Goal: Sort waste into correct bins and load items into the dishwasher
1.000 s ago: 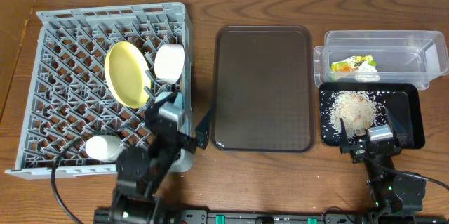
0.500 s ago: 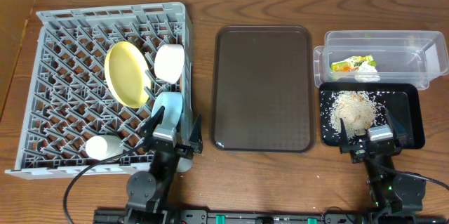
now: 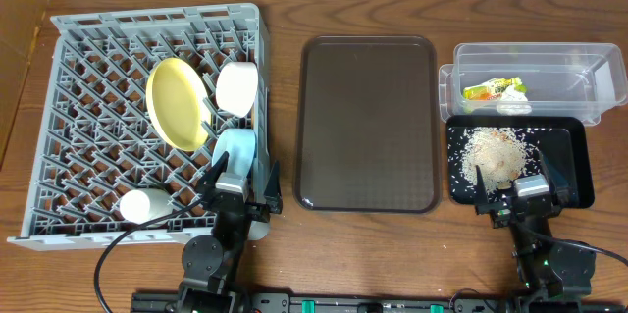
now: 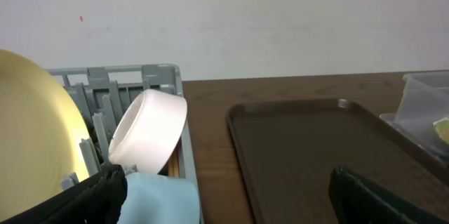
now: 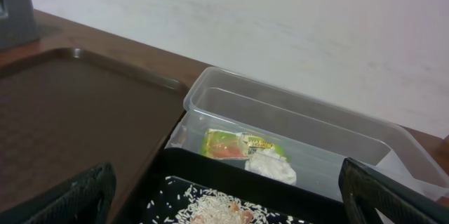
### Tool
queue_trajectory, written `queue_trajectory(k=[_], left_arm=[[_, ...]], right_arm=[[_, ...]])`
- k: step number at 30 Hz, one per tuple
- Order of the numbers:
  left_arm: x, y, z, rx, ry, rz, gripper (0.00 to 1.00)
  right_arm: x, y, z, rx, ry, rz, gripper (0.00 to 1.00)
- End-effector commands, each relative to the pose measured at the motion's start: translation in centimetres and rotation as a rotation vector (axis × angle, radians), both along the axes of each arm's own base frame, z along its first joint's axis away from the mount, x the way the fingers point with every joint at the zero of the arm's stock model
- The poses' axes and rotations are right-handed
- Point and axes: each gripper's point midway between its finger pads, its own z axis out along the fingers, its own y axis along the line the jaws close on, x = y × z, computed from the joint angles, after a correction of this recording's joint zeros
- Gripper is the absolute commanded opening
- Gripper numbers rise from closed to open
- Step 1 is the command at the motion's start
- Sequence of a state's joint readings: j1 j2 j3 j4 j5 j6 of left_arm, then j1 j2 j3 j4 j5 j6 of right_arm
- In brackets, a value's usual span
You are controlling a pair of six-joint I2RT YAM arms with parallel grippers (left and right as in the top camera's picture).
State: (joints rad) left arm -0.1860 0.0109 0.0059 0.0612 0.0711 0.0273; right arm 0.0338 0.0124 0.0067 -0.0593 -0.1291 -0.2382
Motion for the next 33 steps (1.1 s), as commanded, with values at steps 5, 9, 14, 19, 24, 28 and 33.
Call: queue_trajectory(k=[5, 9, 14, 19, 24, 28, 33], left_arm=[[-0.2, 0.2, -2.6, 0.026, 0.1, 0.011, 0.93], [-0.2, 0.2, -3.2, 0.031, 0.127, 0.011, 0.93], [-0.2, 0.2, -3.4, 0.032, 0.134, 0.011, 0.93], [-0.2, 0.2, -3.5, 0.033, 0.138, 0.011, 0.93], [-0.2, 0.2, -3.5, 0.033, 0.138, 0.011, 0.93], [-0.2, 0.2, -3.5, 0.033, 0.138, 0.011, 0.93], [-0.2, 0.2, -3.5, 0.033, 0.138, 0.011, 0.93]], right_arm=[[0.0, -0.3, -0.1, 0.013, 0.003, -0.015, 0.99], [0.0, -0.3, -0.1, 0.013, 0.003, -0.015, 0.99], [0.0, -0.3, -0.1, 0.013, 0.003, -0.015, 0.99], [0.0, -0.3, -0.1, 0.013, 0.003, -0.015, 0.99], [0.0, -0.3, -0.1, 0.013, 0.003, -0.015, 0.99], [0.0, -0.3, -0.1, 0.013, 0.003, -0.015, 0.99], [0.0, -0.3, -0.1, 0.013, 0.003, -0.015, 0.99]])
